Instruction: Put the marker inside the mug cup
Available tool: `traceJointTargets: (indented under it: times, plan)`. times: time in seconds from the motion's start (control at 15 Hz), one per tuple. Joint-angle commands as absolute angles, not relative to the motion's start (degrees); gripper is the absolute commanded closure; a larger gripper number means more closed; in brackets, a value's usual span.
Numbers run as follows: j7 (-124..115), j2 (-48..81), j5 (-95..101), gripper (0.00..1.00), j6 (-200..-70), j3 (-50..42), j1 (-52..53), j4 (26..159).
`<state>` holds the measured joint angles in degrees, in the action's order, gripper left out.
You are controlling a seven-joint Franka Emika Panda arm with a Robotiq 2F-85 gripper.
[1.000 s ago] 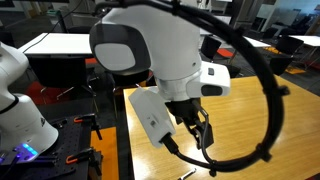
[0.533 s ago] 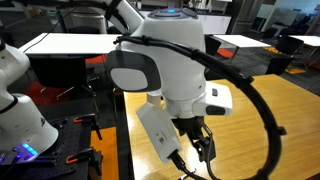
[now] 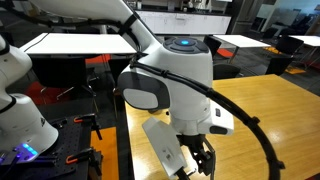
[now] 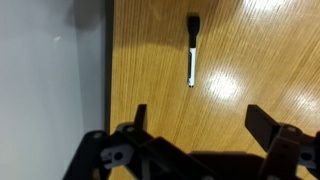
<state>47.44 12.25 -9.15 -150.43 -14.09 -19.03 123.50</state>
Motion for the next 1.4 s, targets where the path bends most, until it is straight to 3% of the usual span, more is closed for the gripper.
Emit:
traceJointTargets:
  times: [0.0, 1.33]
  plan:
    - [51.0, 15.1, -11.9, 0.0, -151.6, -11.6, -22.1, 121.5]
    - [48.0, 20.2, -8.7, 0.0, -156.1, -8.2, -24.8, 123.1]
